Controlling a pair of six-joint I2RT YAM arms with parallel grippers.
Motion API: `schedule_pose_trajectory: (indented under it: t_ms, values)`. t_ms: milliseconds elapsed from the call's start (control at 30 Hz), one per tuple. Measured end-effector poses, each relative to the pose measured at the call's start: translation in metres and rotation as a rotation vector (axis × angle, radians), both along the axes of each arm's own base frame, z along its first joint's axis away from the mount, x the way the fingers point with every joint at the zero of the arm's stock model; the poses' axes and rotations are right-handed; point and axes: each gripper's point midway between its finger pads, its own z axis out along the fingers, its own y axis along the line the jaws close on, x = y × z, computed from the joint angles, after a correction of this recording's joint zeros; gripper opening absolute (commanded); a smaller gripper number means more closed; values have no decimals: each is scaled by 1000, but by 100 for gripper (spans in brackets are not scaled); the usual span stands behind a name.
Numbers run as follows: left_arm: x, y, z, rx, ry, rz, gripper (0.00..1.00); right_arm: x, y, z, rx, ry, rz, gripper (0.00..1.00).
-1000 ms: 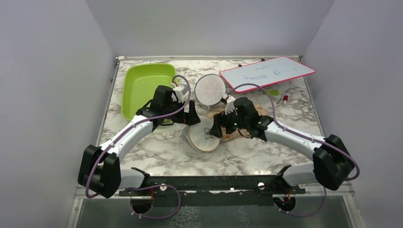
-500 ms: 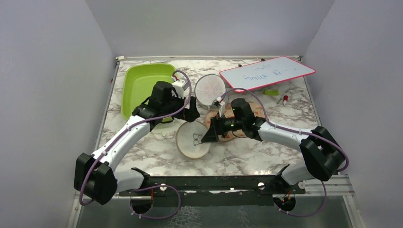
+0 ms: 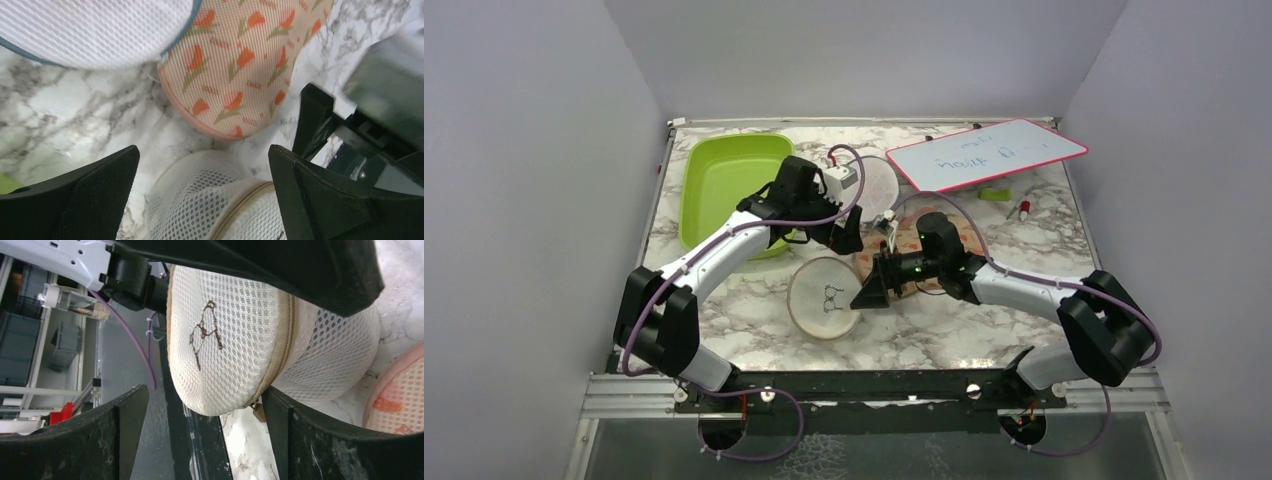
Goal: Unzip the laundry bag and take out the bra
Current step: Unzip the laundry bag at the center of the board.
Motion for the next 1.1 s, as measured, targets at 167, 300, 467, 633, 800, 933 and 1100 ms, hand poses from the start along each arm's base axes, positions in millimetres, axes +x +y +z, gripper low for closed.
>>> schedule_pose_trajectory:
  t_ms: [167, 300, 467, 633, 800, 933, 1100]
  values:
    - [-21, 5, -29, -15, 126, -22, 99, -4, -2, 8, 45, -18, -10, 81]
    - [-38, 10, -39, -20, 175, -25, 96, 0, -1, 14, 62, -47, -25, 82]
    - [-54, 12, -35, -62, 196, -31, 79, 3, -2, 14, 57, -71, -40, 81]
    - [-59, 12, -35, -87, 213, -33, 73, 6, -4, 10, 38, -99, -50, 80]
    - [-60, 14, -35, -95, 215, -31, 72, 7, -14, 10, 46, -225, -74, 73]
    - [-58, 14, -33, -104, 208, -32, 72, -11, -32, -1, 101, -350, -55, 56]
    - [-58, 13, -32, -112, 204, -36, 72, -20, -43, -16, 139, -499, -31, 32]
